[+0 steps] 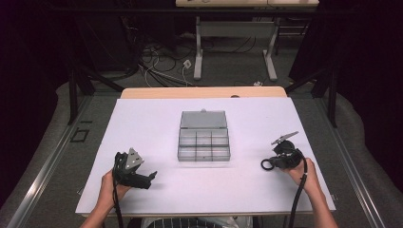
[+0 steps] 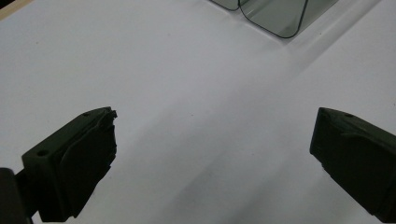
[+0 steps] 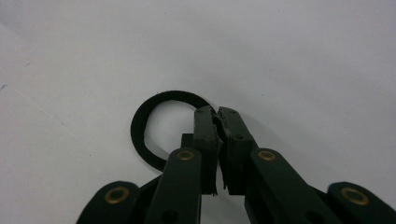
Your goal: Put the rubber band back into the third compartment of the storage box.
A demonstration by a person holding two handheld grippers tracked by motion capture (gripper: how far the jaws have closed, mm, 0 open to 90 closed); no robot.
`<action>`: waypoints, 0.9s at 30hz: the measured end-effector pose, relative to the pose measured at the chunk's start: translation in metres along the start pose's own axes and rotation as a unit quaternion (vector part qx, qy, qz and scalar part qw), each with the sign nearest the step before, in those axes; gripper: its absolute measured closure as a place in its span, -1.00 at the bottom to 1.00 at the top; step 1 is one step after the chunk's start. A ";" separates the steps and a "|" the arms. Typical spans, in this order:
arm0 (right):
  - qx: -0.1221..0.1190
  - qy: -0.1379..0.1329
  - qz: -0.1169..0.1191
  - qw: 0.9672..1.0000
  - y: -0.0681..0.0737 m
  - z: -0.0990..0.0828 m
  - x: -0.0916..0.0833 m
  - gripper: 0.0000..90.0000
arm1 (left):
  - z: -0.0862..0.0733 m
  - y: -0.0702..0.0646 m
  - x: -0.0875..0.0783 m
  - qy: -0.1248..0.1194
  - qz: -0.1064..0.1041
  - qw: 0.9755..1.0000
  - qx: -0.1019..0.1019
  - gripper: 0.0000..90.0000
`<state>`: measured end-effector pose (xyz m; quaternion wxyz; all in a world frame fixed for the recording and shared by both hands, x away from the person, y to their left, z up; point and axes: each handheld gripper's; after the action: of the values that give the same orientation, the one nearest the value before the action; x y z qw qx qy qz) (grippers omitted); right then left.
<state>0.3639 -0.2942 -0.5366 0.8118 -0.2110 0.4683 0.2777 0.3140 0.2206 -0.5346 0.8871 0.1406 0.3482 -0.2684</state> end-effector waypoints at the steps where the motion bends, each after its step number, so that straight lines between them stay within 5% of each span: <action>1: 0.003 0.002 0.007 1.000 0.001 0.001 -0.001 0.92 | 0.000 0.000 0.000 0.000 -0.002 1.000 -0.002 -0.99; 27: 0.016 -0.059 -0.017 0.998 0.001 0.005 -0.009 0.92 | 0.001 0.000 -0.001 0.002 -0.002 1.000 0.002 -1.00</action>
<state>0.3624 -0.2927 -0.5267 0.8459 -0.1886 0.4204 0.2685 0.3141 0.2207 -0.5336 0.8854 0.1426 0.3498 -0.2709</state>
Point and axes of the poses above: each handheld gripper's, and its own axes: x roughly forward along the jaws, z roughly out of its top, y roughly to its left, and after that the axes turned 10 degrees about -x, right-handed
